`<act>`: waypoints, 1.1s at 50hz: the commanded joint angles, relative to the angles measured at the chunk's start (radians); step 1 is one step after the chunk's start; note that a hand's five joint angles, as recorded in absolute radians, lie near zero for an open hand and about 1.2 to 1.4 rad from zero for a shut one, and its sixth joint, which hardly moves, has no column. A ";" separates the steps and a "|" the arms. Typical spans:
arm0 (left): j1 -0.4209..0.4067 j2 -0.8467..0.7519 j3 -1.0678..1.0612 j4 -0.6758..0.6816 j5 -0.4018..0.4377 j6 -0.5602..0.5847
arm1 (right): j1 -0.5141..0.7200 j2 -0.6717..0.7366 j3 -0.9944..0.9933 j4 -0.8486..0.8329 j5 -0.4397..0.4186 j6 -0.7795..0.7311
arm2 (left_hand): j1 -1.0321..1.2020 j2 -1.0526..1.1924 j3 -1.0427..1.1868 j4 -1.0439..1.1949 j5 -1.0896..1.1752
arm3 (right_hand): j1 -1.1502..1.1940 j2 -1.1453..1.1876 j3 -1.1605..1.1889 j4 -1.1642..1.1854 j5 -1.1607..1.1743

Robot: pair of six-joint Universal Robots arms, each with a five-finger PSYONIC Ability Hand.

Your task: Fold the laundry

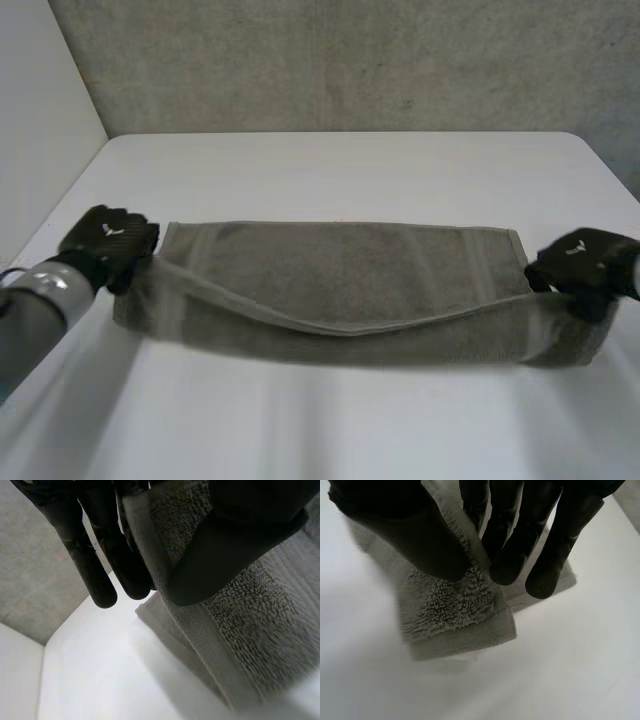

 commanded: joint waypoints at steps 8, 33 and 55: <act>-0.071 -0.356 0.383 0.089 -0.162 -0.098 | 0.152 0.290 -0.305 -0.312 0.155 0.211 | 0.212 0.180 0.180 0.178 0.200 | 0.082 0.062 0.050 0.058 0.050; -0.101 -0.591 0.629 0.106 -0.196 -0.095 | 0.254 0.583 -0.659 -0.463 0.267 0.211 | 0.212 0.180 0.180 0.178 0.200 | -0.372 -0.392 -0.404 -0.396 -0.404; -0.098 -0.392 0.425 0.081 -0.328 -0.095 | 0.246 0.247 -0.290 -0.486 0.343 0.329 | -0.997 -1.029 -1.029 -1.031 -1.009 | -1.139 -1.160 -1.172 -1.163 -1.172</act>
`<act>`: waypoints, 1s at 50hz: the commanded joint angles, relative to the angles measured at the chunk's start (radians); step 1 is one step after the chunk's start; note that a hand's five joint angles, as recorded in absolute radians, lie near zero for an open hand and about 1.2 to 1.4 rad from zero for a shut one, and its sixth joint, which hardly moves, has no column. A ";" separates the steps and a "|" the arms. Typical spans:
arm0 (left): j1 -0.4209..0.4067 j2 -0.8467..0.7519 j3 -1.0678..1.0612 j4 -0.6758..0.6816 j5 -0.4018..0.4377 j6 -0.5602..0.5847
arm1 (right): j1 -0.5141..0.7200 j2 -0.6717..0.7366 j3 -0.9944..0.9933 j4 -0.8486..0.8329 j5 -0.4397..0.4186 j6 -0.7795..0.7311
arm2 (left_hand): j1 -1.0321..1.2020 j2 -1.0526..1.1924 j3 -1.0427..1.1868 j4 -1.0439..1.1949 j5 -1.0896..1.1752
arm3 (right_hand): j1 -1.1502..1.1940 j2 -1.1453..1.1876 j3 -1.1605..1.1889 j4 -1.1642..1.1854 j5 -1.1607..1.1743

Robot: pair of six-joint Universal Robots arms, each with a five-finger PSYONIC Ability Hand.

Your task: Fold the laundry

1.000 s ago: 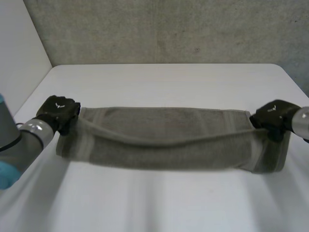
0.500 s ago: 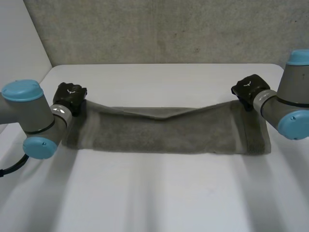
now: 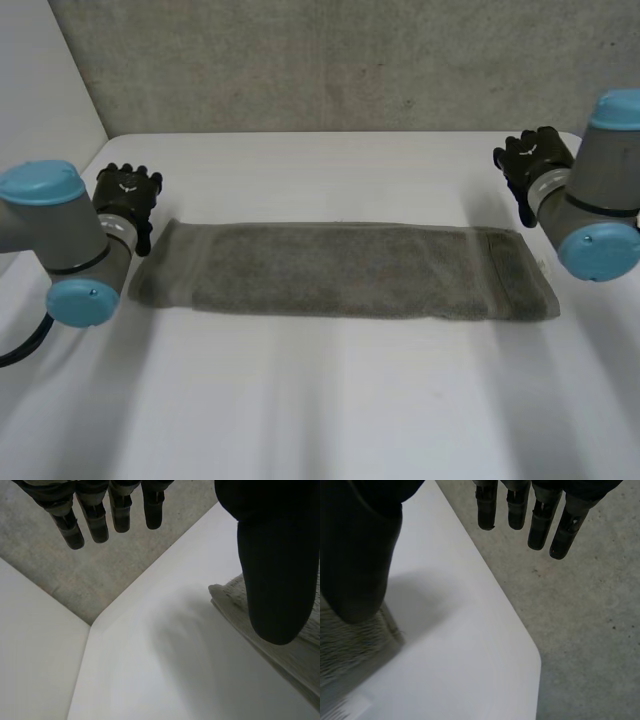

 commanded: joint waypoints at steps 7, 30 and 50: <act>0.000 0.322 -0.388 0.017 0.052 -0.011 | -0.076 -0.412 0.588 0.005 -0.191 0.096 | -0.005 -0.001 -0.002 0.000 -0.022 | -0.061 -0.072 -0.064 -0.082 -0.062; 0.032 0.465 -0.606 0.059 0.239 -0.224 | -0.251 -0.354 0.866 -0.182 -0.355 0.173 | -0.002 0.001 0.001 0.003 -0.019 | 0.275 0.264 0.272 0.254 0.275; 0.030 0.476 -0.635 0.120 0.241 -0.220 | -0.411 -0.316 0.740 -0.304 -0.118 0.055 | -0.002 0.001 0.001 0.003 -0.019 | 1.160 1.150 1.157 1.140 1.160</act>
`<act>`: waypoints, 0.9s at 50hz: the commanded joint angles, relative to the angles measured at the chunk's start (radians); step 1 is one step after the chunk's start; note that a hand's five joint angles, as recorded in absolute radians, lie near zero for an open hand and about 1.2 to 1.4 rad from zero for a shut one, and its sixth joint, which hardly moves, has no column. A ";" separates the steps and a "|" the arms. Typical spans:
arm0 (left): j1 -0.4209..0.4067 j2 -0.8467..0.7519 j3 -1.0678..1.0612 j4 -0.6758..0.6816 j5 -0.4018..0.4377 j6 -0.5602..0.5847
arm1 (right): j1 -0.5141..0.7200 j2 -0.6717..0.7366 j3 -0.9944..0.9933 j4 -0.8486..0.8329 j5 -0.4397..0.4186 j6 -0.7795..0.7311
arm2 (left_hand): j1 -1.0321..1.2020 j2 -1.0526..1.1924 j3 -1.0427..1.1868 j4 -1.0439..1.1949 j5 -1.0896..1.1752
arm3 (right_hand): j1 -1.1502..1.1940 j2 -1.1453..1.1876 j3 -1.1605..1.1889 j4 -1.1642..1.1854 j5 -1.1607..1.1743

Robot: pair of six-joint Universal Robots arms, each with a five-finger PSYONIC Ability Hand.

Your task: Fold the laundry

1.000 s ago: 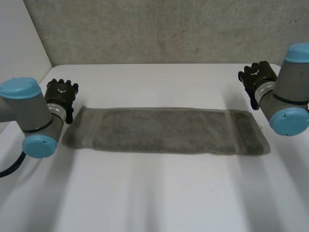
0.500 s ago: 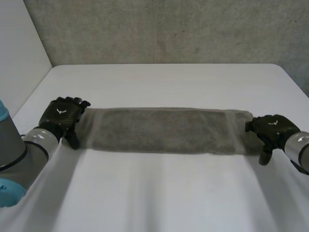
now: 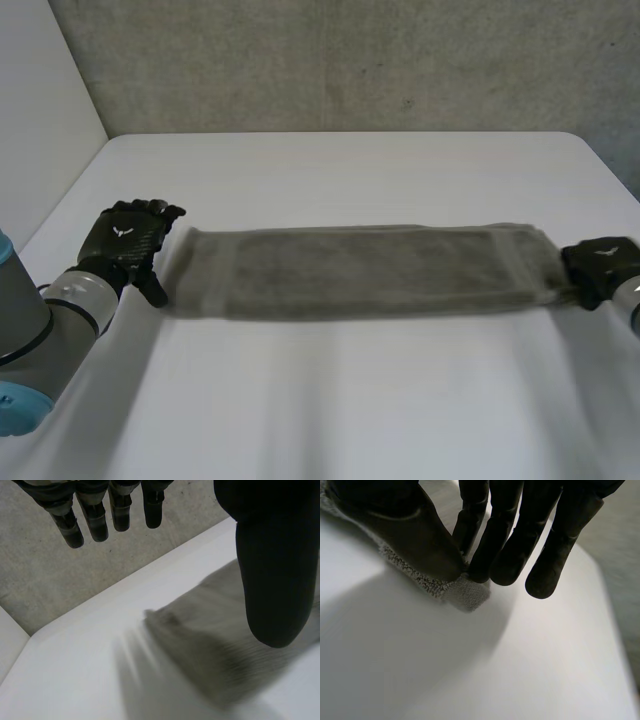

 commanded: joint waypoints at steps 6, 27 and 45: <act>0.001 0.023 -0.011 0.003 0.000 0.000 | -0.125 -0.013 -0.119 -0.023 0.117 -0.228 | 0.007 0.012 0.011 0.012 -0.019 | 0.081 0.056 0.056 0.058 0.065; -0.002 0.026 -0.040 0.051 -0.001 0.008 | 0.815 0.093 -0.400 -0.092 0.192 -0.243 | 0.001 0.006 0.005 0.006 -0.025 | 0.081 0.056 0.056 0.058 0.065; -0.014 0.022 -0.052 0.071 -0.001 0.010 | 0.966 0.251 -0.421 -0.087 0.172 -0.236 | 0.001 0.006 0.005 0.006 -0.025 | -0.832 -0.857 -0.857 -0.855 -0.848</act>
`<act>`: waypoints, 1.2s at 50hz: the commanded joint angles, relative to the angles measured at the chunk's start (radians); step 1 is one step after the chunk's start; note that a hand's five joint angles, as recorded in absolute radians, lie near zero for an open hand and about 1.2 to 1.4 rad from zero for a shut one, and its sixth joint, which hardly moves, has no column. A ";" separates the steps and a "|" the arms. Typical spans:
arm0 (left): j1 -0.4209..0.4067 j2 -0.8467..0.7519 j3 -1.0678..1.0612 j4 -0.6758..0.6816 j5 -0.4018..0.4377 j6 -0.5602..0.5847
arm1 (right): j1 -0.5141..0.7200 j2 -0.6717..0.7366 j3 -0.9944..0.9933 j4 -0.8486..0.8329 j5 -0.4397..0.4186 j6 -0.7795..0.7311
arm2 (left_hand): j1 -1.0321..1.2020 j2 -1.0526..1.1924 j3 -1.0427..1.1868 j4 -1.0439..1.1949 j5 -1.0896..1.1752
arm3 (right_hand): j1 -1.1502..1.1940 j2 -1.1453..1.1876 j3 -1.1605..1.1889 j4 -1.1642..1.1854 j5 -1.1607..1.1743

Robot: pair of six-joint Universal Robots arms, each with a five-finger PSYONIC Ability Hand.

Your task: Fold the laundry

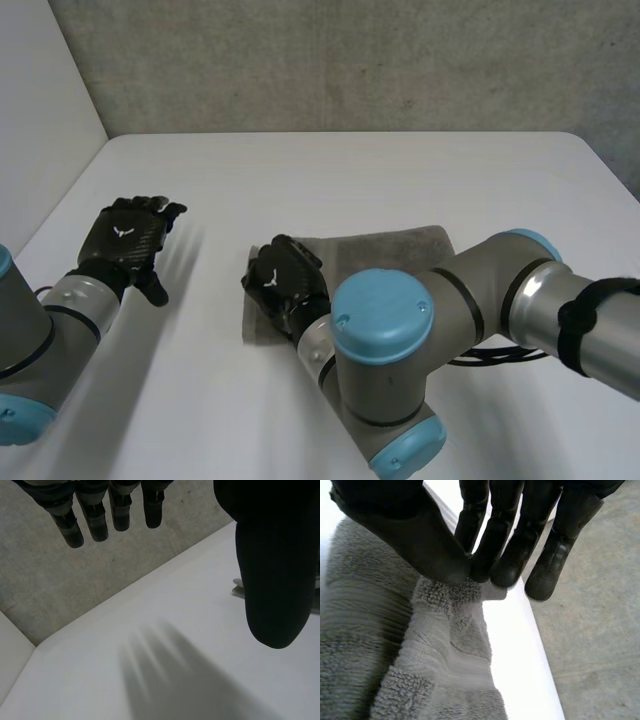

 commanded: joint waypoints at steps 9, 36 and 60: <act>-0.004 -0.003 -0.011 0.010 0.000 0.001 | -0.138 -0.206 0.133 0.039 0.030 0.232 | 0.004 0.009 0.008 0.009 -0.025 | -1.046 -1.062 -1.059 -1.055 -1.069; -0.026 -0.010 -0.024 0.033 0.000 0.001 | -0.617 -0.265 0.457 0.105 -0.209 0.460 | 0.004 0.009 0.008 0.009 -0.025 | 0.001 -0.015 -0.012 -0.008 -0.022; -0.023 0.025 -0.020 0.041 -0.005 0.000 | 0.007 -0.005 0.031 0.108 -0.131 -0.238 | 0.004 0.009 0.008 0.009 -0.025 | 0.176 0.160 0.163 0.167 0.153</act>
